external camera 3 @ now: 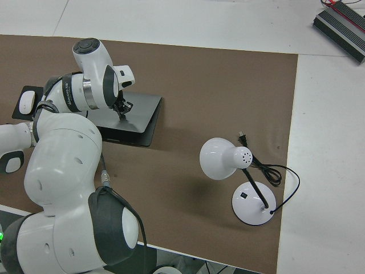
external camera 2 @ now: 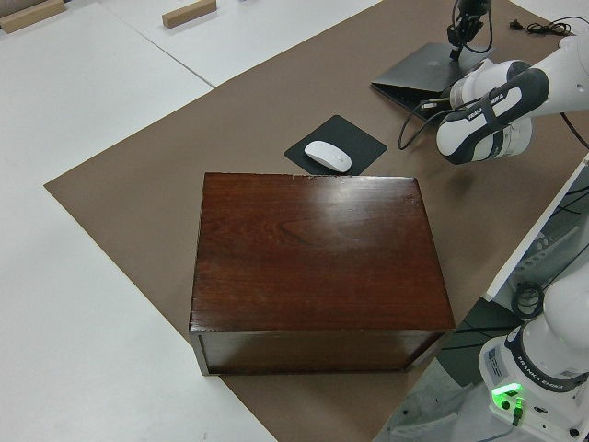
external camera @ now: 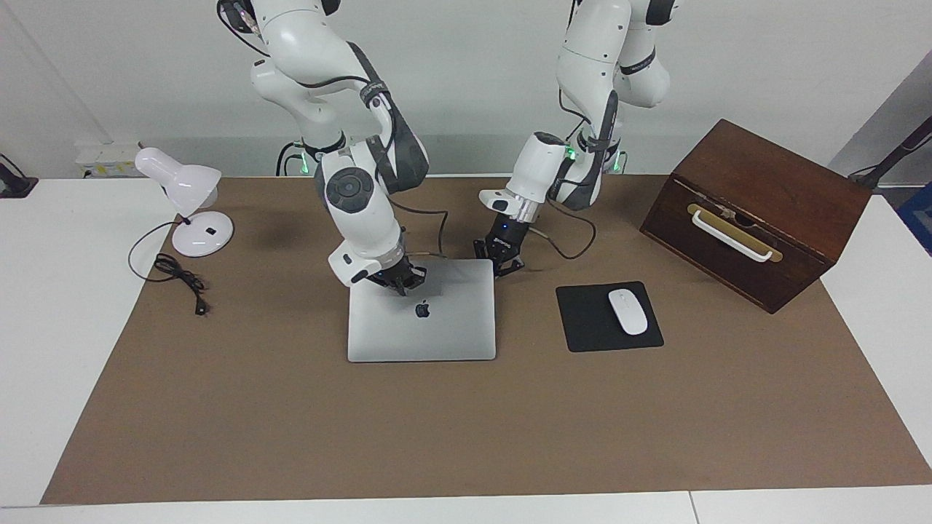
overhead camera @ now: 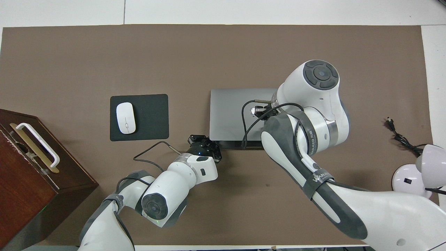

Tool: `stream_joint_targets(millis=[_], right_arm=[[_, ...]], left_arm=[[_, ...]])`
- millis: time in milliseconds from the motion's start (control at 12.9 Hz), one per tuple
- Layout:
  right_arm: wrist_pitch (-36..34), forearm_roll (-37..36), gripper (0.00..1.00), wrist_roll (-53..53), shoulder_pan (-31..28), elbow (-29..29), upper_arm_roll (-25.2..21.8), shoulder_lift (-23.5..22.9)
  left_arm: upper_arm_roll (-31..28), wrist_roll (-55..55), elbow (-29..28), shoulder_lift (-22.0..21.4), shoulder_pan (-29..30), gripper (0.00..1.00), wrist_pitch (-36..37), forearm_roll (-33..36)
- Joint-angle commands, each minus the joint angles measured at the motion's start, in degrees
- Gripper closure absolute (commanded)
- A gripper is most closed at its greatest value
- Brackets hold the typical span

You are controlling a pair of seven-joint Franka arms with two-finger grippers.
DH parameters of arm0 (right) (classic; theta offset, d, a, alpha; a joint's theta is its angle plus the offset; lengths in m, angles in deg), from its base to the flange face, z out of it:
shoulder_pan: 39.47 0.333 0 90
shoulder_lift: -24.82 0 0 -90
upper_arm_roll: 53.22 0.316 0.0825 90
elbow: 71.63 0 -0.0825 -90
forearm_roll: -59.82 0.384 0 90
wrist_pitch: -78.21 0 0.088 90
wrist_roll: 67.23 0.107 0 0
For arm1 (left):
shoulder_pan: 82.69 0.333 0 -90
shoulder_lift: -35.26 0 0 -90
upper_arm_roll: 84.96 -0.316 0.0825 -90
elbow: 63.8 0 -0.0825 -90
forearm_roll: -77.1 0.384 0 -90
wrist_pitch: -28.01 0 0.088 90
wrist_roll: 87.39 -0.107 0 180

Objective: Close laptop with both arms
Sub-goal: 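Push the laptop lid down toward the keyboard with the right gripper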

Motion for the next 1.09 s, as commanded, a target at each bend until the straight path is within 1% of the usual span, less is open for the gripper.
stream_joint_targets(millis=[0,233,466,1010], right_arm=[[0.0,1.4,1.00,1.7,-0.4,-2.6,0.5,2.1],[-1.6,1.4,1.00,2.9,-0.3,-2.6,1.2,2.3],[-1.7,1.4,1.00,3.5,-0.4,-3.1,1.6,2.4],[-1.4,2.5,1.00,2.9,-0.4,-6.1,1.6,3.7]], left_arm=[[-1.1,-0.8,-2.3,2.0,-1.8,1.00,0.0,-0.6],[-1.1,-0.8,-2.3,2.0,-1.8,1.00,0.0,-0.6],[-1.1,-0.9,-2.2,2.0,-1.8,1.00,0.0,-0.6],[-1.1,-0.9,-2.2,2.0,-1.8,1.00,0.0,-0.6]])
